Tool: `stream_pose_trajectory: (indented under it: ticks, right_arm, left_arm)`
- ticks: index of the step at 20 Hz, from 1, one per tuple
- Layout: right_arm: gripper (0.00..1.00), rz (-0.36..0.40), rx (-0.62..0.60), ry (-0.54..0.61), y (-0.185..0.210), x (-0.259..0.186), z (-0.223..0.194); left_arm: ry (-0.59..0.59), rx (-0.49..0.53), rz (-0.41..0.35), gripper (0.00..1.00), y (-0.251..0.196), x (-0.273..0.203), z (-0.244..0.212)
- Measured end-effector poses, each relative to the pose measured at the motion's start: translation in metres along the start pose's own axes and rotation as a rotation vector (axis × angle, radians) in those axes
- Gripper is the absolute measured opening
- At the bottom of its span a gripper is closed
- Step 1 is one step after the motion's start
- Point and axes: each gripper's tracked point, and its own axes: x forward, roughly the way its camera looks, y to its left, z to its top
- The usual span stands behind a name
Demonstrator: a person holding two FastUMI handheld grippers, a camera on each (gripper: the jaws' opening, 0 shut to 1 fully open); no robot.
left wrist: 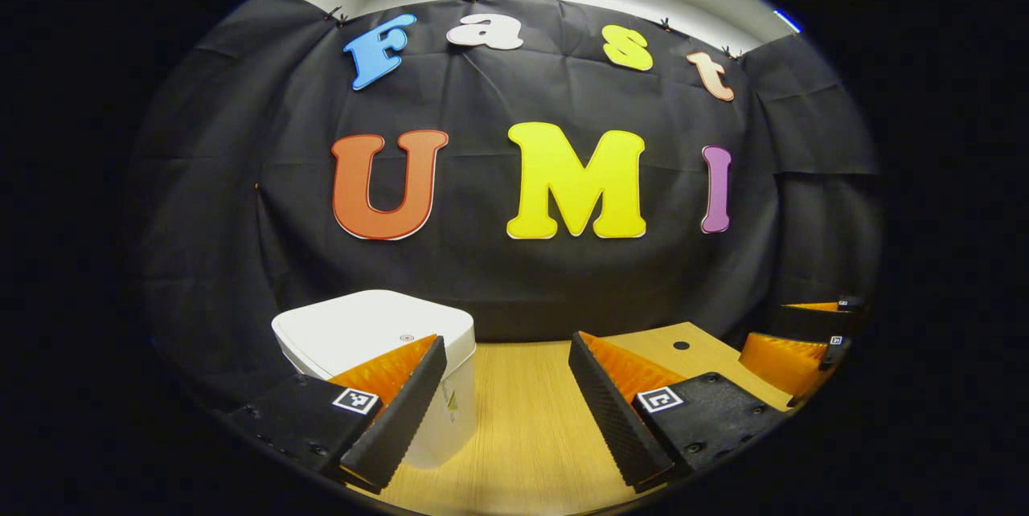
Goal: Press the lid of the desktop garbage bin to open it, pick up the crumpled paper on the desktop and throw it into the bin, then pick up the pop can on the desktop and drop it into the bin, and finally close the garbage bin lid.
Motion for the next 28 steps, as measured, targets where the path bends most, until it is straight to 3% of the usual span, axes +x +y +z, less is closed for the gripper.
stream_pose_trajectory:
  ticks: [9, 10, 15, 19, 22, 25, 26, 27, 28]
  right_arm:
    - [0.94, -0.021, -0.017, 0.006, 0.008, -0.006, -0.004]
    - [0.94, -0.028, -0.019, 0.007, 0.007, -0.006, -0.004]
    - [0.97, -0.11, -0.024, -0.015, -0.009, -0.012, 0.001]
    - [0.94, -0.178, -0.072, -0.024, -0.023, -0.023, 0.01]
    - [0.97, -0.18, -0.088, -0.033, -0.019, -0.029, 0.016]
    - [0.94, -0.16, -0.078, -0.049, -0.011, -0.03, 0.018]
    - [0.97, -0.154, -0.076, -0.052, -0.01, -0.03, 0.019]
    - [0.94, -0.149, -0.073, -0.056, -0.008, -0.028, 0.019]
    - [0.97, -0.144, -0.073, -0.062, -0.007, -0.028, 0.021]
  left_arm:
    - [-0.022, -0.016, -0.014, 1.0, 0.006, -0.01, -0.001]
    - [-0.019, -0.027, -0.045, 1.0, 0.001, -0.01, -0.003]
    - [-0.086, -0.051, -0.049, 1.0, 0.002, -0.015, 0.009]
    - [-0.135, -0.063, -0.078, 1.0, -0.003, -0.011, 0.023]
    - [-0.166, -0.067, -0.079, 1.0, -0.004, -0.012, 0.035]
    - [-0.187, -0.036, -0.084, 0.99, -0.006, -0.016, 0.04]
    - [-0.191, -0.027, -0.086, 0.92, -0.008, -0.018, 0.042]
    - [-0.198, -0.022, -0.09, 0.99, -0.01, -0.019, 0.044]
    - [-0.201, -0.016, -0.091, 0.99, -0.012, -0.02, 0.046]
